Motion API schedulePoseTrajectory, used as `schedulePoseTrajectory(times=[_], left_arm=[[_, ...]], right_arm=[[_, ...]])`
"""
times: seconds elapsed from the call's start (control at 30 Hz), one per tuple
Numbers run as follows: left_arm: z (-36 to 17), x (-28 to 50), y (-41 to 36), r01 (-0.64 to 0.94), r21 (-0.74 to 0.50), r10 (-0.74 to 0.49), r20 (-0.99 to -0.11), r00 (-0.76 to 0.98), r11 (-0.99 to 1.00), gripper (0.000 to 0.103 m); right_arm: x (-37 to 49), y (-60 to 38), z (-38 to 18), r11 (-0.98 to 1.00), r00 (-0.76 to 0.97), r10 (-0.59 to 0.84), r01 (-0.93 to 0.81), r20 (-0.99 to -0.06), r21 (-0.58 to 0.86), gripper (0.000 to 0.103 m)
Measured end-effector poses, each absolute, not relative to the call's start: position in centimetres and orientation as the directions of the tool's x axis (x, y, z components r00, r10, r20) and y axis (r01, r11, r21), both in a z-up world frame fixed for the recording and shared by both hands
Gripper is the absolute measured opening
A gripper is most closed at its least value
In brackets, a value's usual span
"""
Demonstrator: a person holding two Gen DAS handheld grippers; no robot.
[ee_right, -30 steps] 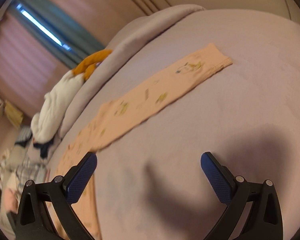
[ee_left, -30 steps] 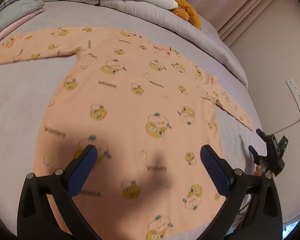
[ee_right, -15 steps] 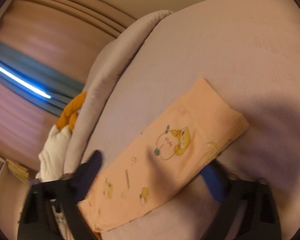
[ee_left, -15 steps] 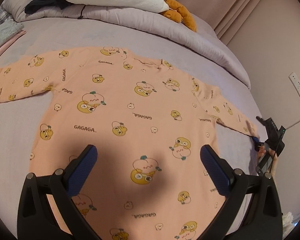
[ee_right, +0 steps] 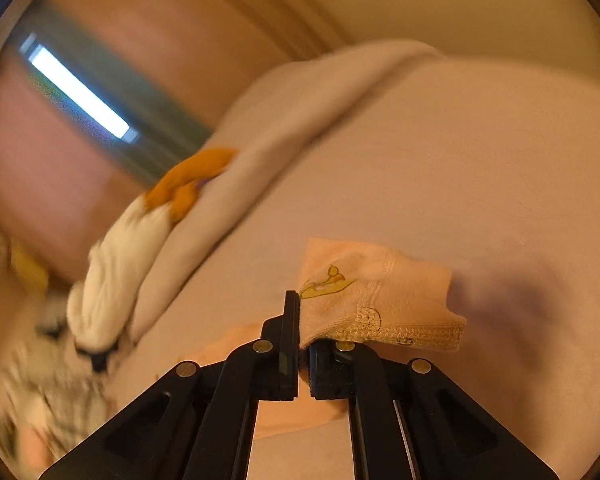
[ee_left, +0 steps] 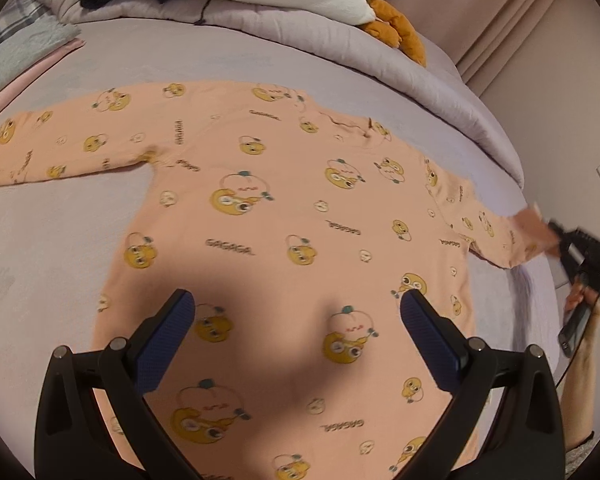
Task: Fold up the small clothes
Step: 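Grasp the cuff of the sleeve nearest the right gripper with the right gripper, then carry the held sleeve across the shirt body with the right gripper and release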
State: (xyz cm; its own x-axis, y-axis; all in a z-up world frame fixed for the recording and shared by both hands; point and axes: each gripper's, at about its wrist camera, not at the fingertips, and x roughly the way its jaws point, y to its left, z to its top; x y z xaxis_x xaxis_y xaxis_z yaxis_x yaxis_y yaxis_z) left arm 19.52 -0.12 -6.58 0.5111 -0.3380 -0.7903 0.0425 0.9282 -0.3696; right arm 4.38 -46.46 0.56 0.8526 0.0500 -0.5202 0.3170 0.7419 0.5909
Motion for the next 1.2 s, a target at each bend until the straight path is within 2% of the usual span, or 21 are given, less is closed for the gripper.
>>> schedulePoseTrajectory(times=[0.17,0.23,0.33,0.43,0.53,0.63,0.73,0.77,0.8,0.83,0.9,0.97,1.03,1.13,1.17,1.2], left_arm=[[-6.3,18.3,2.8,0.023,-0.398,-0.348,-0.77,0.535,0.917,0.103],[-6.2,17.9,3.9,0.015,-0.401,-0.345,-0.767,0.542,0.916,0.103],[-6.3,17.4,5.9,-0.006,-0.411,-0.339,-0.76,0.554,0.912,0.103],[-6.5,17.1,7.9,-0.034,-0.423,-0.332,-0.755,0.565,0.905,0.103],[-6.9,17.0,9.6,-0.064,-0.431,-0.322,-0.756,0.57,0.9,0.103],[-7.2,16.8,11.1,-0.09,-0.435,-0.308,-0.756,0.578,0.896,0.103],[-7.5,16.7,12.6,-0.117,-0.438,-0.295,-0.756,0.585,0.891,0.103],[-7.6,16.7,13.0,-0.126,-0.44,-0.291,-0.755,0.588,0.889,0.103],[-7.7,16.7,13.5,-0.137,-0.443,-0.287,-0.755,0.589,0.886,0.103],[-7.8,16.6,13.9,-0.146,-0.45,-0.286,-0.754,0.591,0.881,0.103],[-8.0,16.5,14.8,-0.164,-0.464,-0.286,-0.749,0.598,0.87,0.103],[-8.1,16.4,15.5,-0.181,-0.472,-0.281,-0.746,0.604,0.863,0.103],[-8.2,16.3,16.1,-0.194,-0.478,-0.277,-0.744,0.609,0.857,0.103],[-8.3,16.1,17.3,-0.224,-0.473,-0.249,-0.744,0.62,0.852,0.103],[-8.4,16.2,17.7,-0.237,-0.47,-0.241,-0.747,0.619,0.85,0.103],[-8.6,16.2,18.1,-0.253,-0.473,-0.235,-0.75,0.618,0.844,0.103]], right_arm=[[9.4,-36.0,6.6,0.882,0.842,0.114,0.158,-0.527,0.443,0.006],[11.2,-31.7,7.6,0.918,0.832,0.137,0.098,-0.538,0.385,0.006],[13.4,-24.1,7.8,0.976,0.814,0.112,0.019,-0.57,0.218,0.005],[15.1,-16.6,5.1,0.998,0.78,0.062,-0.054,-0.623,0.033,0.006],[16.2,-9.1,0.0,0.973,0.741,-0.03,-0.133,-0.671,-0.19,0.006],[17.2,-4.2,-4.1,0.916,0.717,-0.101,-0.203,-0.69,-0.346,0.006],[16.7,-0.6,-8.0,0.819,0.718,-0.19,-0.26,-0.669,-0.511,0.006],[16.2,0.3,-8.9,0.795,0.714,-0.186,-0.295,-0.675,-0.531,0.016],[15.8,0.7,-9.1,0.784,0.715,-0.175,-0.314,-0.677,-0.535,0.03],[15.2,1.2,-9.0,0.776,0.726,-0.167,-0.32,-0.667,-0.544,0.036],[14.1,1.2,-8.3,0.773,0.743,-0.132,-0.336,-0.656,-0.537,0.061],[13.6,1.0,-7.3,0.796,0.721,-0.036,-0.398,-0.692,-0.456,0.072],[13.7,0.2,-6.4,0.827,0.688,0.038,-0.429,-0.725,-0.364,0.072],[12.8,-2.3,-4.8,0.858,0.598,0.244,-0.5,-0.764,-0.118,0.074],[13.1,-2.9,-4.5,0.855,0.574,0.269,-0.512,-0.773,-0.083,0.075],[13.5,-3.2,-4.4,0.866,0.597,0.221,-0.484,-0.771,-0.126,0.076]])
